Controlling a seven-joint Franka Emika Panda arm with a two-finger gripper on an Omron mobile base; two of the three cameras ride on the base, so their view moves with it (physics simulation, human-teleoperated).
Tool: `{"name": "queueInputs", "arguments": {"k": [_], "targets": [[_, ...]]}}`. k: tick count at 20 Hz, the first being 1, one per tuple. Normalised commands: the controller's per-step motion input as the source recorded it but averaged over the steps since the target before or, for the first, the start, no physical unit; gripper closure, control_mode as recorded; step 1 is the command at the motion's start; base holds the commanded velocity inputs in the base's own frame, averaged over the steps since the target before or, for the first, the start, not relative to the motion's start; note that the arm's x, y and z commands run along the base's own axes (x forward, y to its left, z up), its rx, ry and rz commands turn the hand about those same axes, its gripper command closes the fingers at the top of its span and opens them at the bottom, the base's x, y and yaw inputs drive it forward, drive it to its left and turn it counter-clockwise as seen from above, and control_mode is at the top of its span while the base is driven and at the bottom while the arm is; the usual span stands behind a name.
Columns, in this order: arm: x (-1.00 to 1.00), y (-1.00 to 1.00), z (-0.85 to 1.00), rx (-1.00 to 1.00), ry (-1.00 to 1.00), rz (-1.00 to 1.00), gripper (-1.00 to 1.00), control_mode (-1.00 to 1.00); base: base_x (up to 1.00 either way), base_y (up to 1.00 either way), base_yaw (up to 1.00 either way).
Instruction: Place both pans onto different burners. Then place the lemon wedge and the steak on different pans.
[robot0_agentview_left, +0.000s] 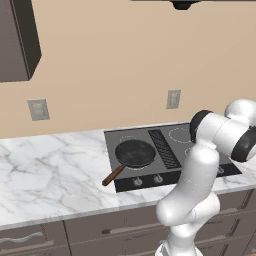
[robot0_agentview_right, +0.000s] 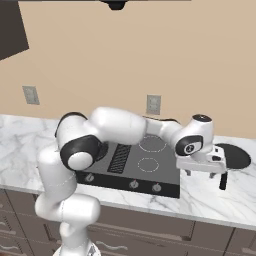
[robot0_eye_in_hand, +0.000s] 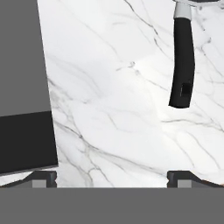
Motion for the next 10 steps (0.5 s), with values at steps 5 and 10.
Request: {"name": "queueInputs", "arguments": {"k": [5, 10], "targets": [[0.12, -0.27, 0.00, 0.00, 0.00, 0.00, -1.00, -1.00, 0.00, 0.00, 0.00], [0.09, -0.19, 0.00, 0.00, 0.00, 0.00, -1.00, -1.00, 0.00, 0.00, 0.00]]}}
